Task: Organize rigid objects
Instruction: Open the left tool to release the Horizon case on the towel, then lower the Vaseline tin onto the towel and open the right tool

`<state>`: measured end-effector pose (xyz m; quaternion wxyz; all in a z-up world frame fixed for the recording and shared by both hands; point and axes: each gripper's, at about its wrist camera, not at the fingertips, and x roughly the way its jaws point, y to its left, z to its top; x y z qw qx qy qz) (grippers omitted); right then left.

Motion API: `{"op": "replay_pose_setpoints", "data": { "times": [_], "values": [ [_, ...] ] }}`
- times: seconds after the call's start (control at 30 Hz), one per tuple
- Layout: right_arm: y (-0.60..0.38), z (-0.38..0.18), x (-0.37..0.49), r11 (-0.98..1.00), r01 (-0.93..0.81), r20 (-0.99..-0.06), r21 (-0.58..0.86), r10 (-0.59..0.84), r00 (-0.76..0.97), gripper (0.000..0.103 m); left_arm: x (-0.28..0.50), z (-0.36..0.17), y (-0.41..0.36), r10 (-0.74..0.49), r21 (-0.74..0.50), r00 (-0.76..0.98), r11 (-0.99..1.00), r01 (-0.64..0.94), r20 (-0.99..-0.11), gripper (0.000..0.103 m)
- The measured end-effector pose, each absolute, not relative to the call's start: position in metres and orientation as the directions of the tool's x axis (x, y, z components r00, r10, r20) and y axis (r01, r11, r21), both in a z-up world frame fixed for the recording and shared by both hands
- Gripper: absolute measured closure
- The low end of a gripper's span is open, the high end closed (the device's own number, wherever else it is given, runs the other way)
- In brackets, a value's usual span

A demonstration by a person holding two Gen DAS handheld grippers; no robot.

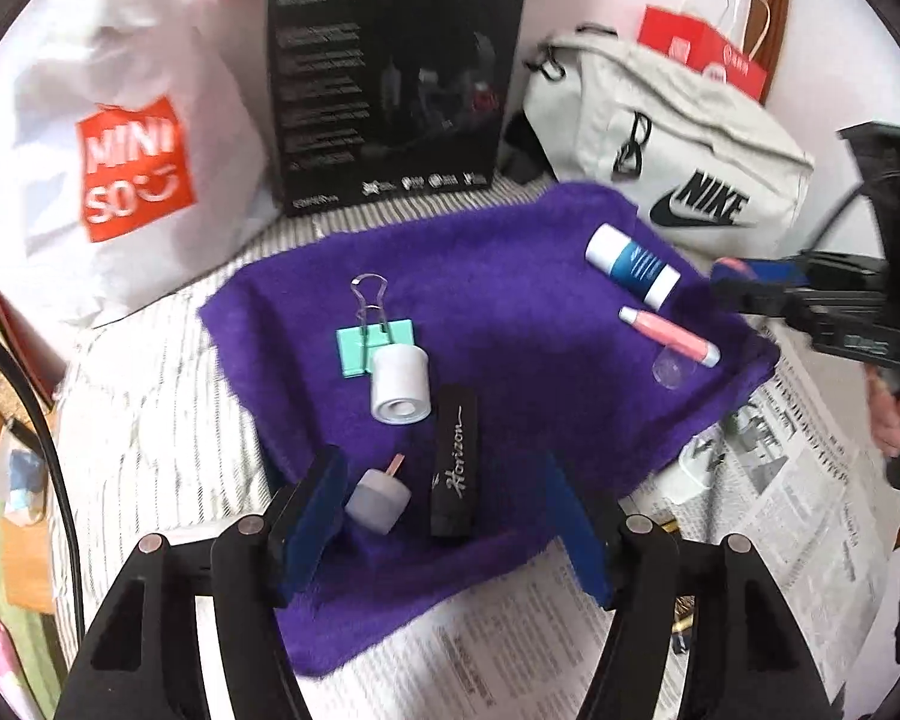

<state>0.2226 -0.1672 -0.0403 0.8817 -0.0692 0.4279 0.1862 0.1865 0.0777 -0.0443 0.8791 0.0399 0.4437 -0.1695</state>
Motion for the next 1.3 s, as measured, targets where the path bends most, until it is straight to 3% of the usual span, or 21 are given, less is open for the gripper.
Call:
{"op": "replay_pose_setpoints", "data": {
  "times": [0.67, 1.3],
  "values": [
    [-0.122, -0.095, 0.301, 0.916, -0.401, -0.84, -0.016, 0.205, 0.503, 0.067, 0.156, -0.043, 0.087, -0.298, -0.127, 0.558, 0.937, 0.325, -0.774, 0.037],
    [-0.113, -0.1, 0.312, 0.908, -0.419, -0.861, -0.02, 0.197, 0.469, 0.065, 0.146, -0.048, 0.088, -0.29, -0.124, 0.539, 0.938, 0.323, -0.791, 0.037]
  ]
}}
